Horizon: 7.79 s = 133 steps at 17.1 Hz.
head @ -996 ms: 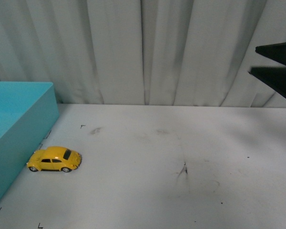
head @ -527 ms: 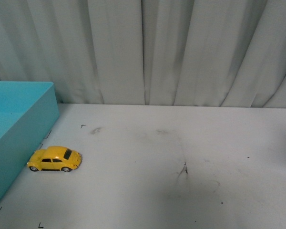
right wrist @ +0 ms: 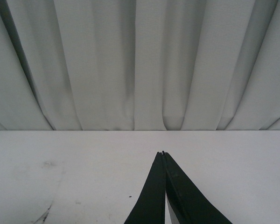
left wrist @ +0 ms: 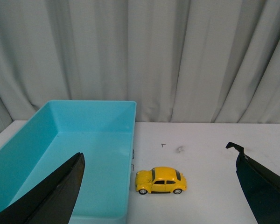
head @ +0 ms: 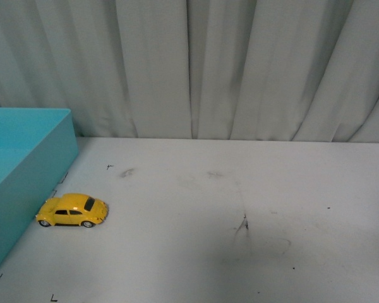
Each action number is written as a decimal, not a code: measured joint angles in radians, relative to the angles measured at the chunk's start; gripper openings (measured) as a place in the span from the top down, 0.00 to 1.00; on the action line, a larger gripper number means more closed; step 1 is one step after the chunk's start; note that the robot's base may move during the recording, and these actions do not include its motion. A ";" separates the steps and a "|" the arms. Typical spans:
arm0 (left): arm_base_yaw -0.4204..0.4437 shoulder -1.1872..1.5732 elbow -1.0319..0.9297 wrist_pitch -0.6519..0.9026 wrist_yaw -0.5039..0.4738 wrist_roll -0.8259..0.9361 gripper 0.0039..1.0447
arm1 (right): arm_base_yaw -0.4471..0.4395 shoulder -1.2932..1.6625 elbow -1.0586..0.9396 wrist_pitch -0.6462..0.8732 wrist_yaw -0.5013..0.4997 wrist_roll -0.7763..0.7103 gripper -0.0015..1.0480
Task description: Wind up and store yellow beetle toy
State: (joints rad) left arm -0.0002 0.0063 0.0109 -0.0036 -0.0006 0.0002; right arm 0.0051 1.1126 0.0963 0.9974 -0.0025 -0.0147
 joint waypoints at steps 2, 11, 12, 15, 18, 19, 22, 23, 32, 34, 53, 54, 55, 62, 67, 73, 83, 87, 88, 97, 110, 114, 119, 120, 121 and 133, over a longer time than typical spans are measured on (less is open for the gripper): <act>0.000 0.000 0.000 0.000 0.000 0.000 0.06 | 0.000 -0.089 -0.027 -0.056 0.000 0.000 0.98; 0.000 0.000 0.000 0.000 0.000 0.000 0.06 | 0.000 -0.240 -0.060 -0.176 0.000 0.000 0.98; 0.000 0.000 0.000 0.000 0.000 0.000 0.06 | 0.000 -0.273 -0.065 -0.203 0.000 0.000 0.98; 0.000 0.000 0.000 0.000 0.000 0.000 0.06 | 0.000 -0.621 -0.086 -0.512 0.000 0.000 0.98; 0.000 0.000 0.000 0.000 0.000 0.000 0.06 | 0.000 -0.741 -0.086 -0.625 0.000 0.000 0.98; 0.000 0.000 0.000 0.000 0.000 0.000 0.06 | 0.000 -0.768 -0.086 -0.650 0.000 0.000 0.98; 0.000 0.000 0.000 0.000 0.000 0.000 0.06 | 0.000 -0.833 -0.086 -0.716 0.000 0.000 0.98; 0.000 0.000 0.000 0.000 0.000 0.000 0.06 | 0.000 -0.849 -0.086 -0.732 0.000 0.000 0.98; 0.000 0.000 0.000 0.000 0.000 0.000 0.06 | 0.000 -1.108 -0.086 -0.996 0.002 0.000 0.98; 0.000 0.000 0.000 0.000 0.001 0.000 0.06 | 0.000 -1.108 -0.082 -0.992 0.003 0.000 0.98; 0.032 0.740 0.359 0.301 -0.214 -0.384 0.06 | -0.001 -1.109 -0.086 -1.001 0.003 0.000 0.06; 0.033 0.907 0.417 0.398 -0.163 -0.356 0.06 | -0.001 -1.109 -0.086 -1.001 0.003 0.000 0.06; 0.023 1.070 0.498 0.460 -0.120 -0.326 0.06 | -0.001 -1.109 -0.086 -1.001 0.003 0.000 0.06; -0.155 1.692 1.036 0.283 0.279 0.043 0.06 | -0.001 -1.109 -0.086 -1.001 0.003 0.000 0.06; -0.203 1.860 1.236 -0.191 0.344 0.579 0.06 | -0.001 -1.109 -0.086 -1.001 0.003 0.000 0.06; -0.158 2.034 1.390 -0.525 0.185 1.011 0.06 | -0.001 -1.109 -0.086 -1.001 0.003 0.000 0.06; -0.123 2.185 1.408 -0.544 0.016 1.292 0.06 | -0.001 -1.109 -0.086 -1.001 0.003 0.000 0.06; -0.094 2.210 1.402 -0.549 -0.123 1.273 0.08 | -0.001 -1.109 -0.086 -1.001 0.003 0.000 0.06; -0.095 2.213 1.405 -0.552 -0.123 1.258 0.15 | -0.001 -1.109 -0.086 -1.001 0.003 0.000 0.06; -0.126 2.229 1.449 -0.582 -0.022 1.393 0.62 | -0.001 -1.109 -0.086 -1.001 0.003 0.000 0.06; 0.232 1.792 1.330 -0.401 0.256 0.797 0.62 | -0.001 -1.109 -0.086 -1.001 0.003 0.000 0.06; 0.320 1.808 1.257 -0.334 0.087 0.685 0.62 | -0.001 -1.109 -0.086 -1.001 0.003 0.000 0.06; 0.297 1.955 1.238 -0.257 -0.010 0.509 0.62 | -0.001 -1.109 -0.086 -1.001 0.003 0.000 0.06; 0.294 1.970 1.238 -0.235 -0.011 0.492 0.62 | -0.001 -1.109 -0.086 -1.001 0.003 0.000 0.06; 0.285 1.992 1.242 -0.207 -0.027 0.469 0.62 | -0.001 -1.109 -0.086 -1.001 0.003 0.000 0.06; 0.256 2.107 1.296 -0.258 -0.051 0.381 0.16 | -0.001 -1.109 -0.086 -1.001 0.003 0.000 0.06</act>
State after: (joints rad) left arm 0.2558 2.1136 1.3071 -0.2619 -0.0521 0.3813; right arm 0.0044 0.0036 0.0105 -0.0040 0.0006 -0.0147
